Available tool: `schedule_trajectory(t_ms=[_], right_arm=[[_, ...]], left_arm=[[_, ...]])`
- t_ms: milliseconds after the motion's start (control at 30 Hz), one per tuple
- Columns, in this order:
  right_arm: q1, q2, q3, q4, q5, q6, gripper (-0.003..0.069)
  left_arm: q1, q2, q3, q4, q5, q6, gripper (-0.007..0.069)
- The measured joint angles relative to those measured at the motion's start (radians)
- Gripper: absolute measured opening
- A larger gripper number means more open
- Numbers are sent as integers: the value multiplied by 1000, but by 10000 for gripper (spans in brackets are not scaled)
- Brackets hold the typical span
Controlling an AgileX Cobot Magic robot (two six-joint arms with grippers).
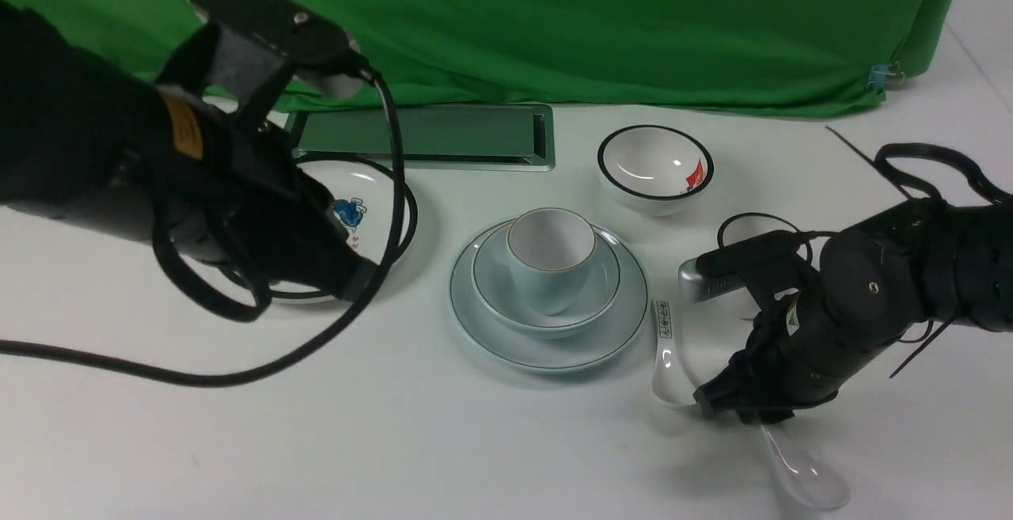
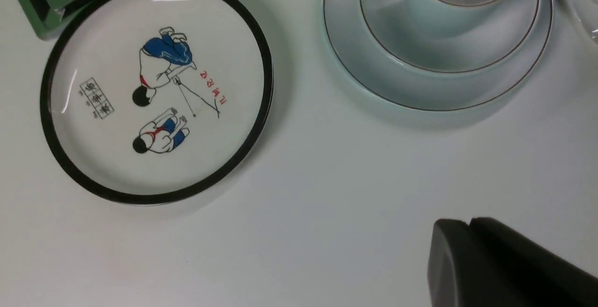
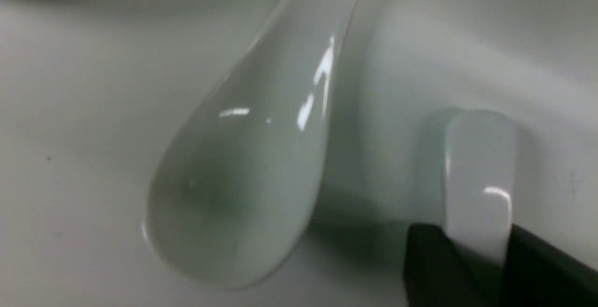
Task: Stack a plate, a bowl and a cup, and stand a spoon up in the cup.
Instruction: Use the right arm to grab a blue soup spoon, then use the right arm to put the blue soup spoon into the blue teacup in the middle
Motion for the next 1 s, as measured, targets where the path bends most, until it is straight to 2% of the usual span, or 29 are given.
schedule_trajectory(t_ms=[167, 267, 467, 700, 867, 1000], right_arm=[[0, -101, -23, -1, 46, -30, 162], [0, -176, -55, 3, 6, -52, 162], [17, -265, -103, 30, -484, -57, 162], [129, -124, -103, 33, -958, -7, 162], [176, 29, -103, 32, -1183, -66, 162], [178, 117, -102, 32, -1264, -78, 162]], left_arm=[[0, -4, 0, 0, -30, 0, -34], [0, -4, 0, 0, -54, 0, -34], [0, -4, 0, 0, -149, 0, -34], [0, -4, 0, 0, -142, 0, -34], [0, -4, 13, 5, -127, 0, -34], [0, -4, 35, 39, -125, 0, -31]])
